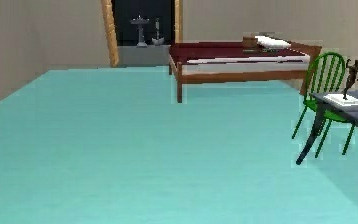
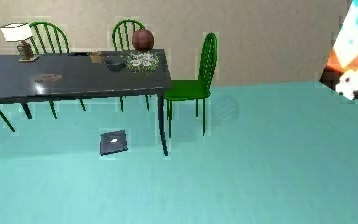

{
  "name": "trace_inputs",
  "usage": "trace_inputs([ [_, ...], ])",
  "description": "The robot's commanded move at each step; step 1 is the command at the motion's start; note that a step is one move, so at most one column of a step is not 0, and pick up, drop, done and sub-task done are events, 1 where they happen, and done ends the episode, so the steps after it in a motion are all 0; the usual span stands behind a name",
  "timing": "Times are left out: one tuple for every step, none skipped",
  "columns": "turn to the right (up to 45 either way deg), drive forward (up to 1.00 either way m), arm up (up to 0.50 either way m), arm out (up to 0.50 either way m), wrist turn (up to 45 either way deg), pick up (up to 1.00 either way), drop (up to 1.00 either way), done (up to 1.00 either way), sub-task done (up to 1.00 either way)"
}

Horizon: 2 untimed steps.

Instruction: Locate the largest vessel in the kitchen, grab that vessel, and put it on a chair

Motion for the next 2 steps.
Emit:
trace_inputs([
  [-6.0,0.0,0.0,0.0,0.0,0.0,0.0,0.0,0.0],
  [0.0,0.7,0.0,0.0,0.0,0.0,0.0,0.0,0.0],
])
